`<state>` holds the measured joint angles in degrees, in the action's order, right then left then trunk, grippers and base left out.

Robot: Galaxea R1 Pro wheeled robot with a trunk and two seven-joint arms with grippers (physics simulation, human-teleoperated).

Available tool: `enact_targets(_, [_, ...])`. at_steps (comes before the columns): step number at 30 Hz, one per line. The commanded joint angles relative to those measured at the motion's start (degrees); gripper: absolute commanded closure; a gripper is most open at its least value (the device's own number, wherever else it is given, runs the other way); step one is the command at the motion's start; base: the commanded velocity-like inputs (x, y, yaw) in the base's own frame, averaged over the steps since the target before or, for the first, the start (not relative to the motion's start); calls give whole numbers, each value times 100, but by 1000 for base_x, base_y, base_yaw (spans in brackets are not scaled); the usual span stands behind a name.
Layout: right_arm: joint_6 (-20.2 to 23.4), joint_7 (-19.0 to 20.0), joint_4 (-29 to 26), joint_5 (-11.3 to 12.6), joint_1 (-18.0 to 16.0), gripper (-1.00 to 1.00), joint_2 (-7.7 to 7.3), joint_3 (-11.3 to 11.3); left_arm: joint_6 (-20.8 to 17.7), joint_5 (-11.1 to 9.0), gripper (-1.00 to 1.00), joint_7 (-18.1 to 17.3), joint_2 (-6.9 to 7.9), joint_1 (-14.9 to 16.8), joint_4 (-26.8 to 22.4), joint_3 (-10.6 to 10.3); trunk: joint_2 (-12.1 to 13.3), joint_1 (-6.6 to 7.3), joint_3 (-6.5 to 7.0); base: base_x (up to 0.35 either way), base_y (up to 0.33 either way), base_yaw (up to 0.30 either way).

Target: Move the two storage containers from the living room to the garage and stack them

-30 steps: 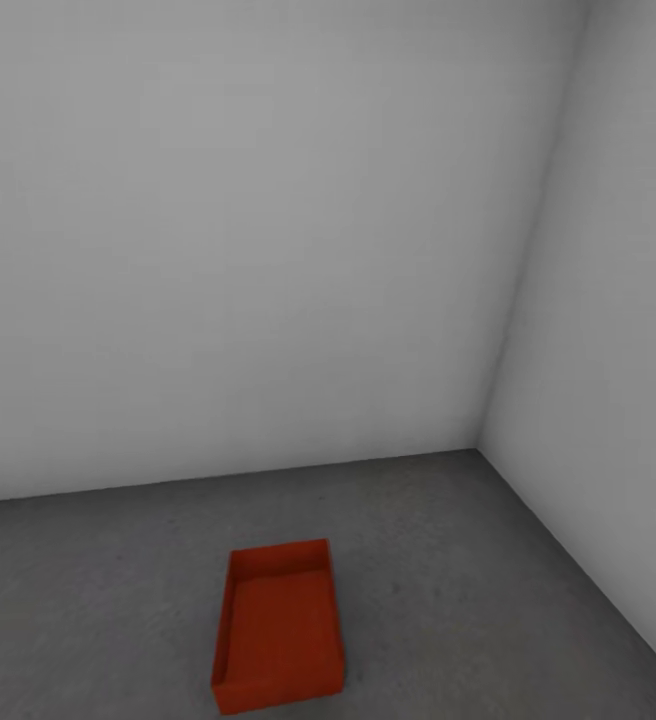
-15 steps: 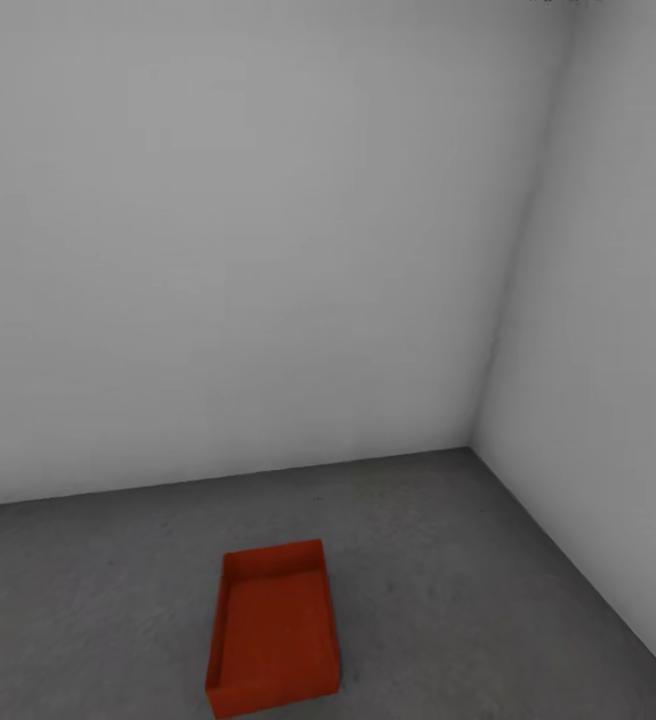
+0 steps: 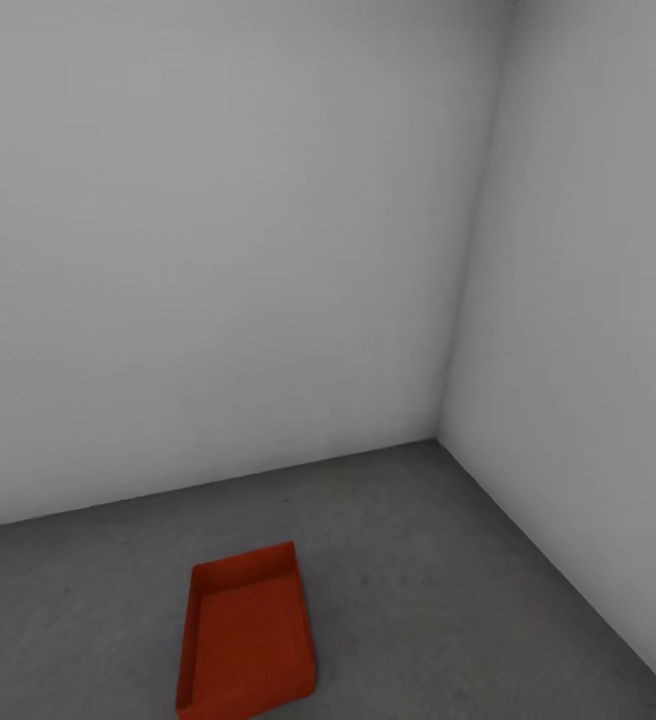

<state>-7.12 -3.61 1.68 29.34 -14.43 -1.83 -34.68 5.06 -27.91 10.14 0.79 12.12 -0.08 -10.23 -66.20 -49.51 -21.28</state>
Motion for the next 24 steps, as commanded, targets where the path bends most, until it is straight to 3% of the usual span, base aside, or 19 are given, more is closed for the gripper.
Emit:
enact_targets(1, [-29, 1, 15, 46, -7, -100, 3, -48, 12, -48, -100, 14, 0, 1, -1, -49, -4, 0, -6, 0, 0, -250])
enact_targets(24, [-35, 0, 16, 78, -7, -100, -24, -40, 12, -48, -100, 14, 0, 2, -1, -49, -4, 0, -6, 0, 0, -250])
